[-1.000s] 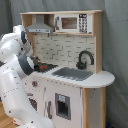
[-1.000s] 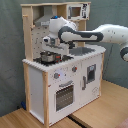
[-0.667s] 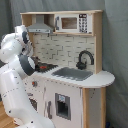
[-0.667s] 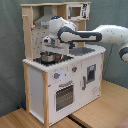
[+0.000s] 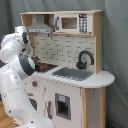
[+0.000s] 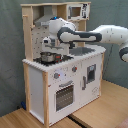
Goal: Play with the kitchen
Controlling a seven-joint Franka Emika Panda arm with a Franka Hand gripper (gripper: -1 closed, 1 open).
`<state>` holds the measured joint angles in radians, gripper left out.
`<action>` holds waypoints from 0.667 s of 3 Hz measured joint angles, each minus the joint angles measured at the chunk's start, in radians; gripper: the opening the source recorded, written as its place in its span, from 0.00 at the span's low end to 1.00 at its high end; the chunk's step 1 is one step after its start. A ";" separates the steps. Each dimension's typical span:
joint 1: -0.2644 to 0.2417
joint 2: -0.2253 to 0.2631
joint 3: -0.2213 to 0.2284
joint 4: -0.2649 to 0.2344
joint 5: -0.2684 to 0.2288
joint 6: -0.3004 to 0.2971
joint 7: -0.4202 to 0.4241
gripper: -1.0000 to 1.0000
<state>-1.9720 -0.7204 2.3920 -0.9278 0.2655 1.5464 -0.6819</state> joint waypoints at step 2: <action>0.000 0.008 -0.004 0.076 0.000 -0.177 0.025 0.00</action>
<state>-1.9721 -0.7127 2.3878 -0.8515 0.2652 1.3692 -0.6573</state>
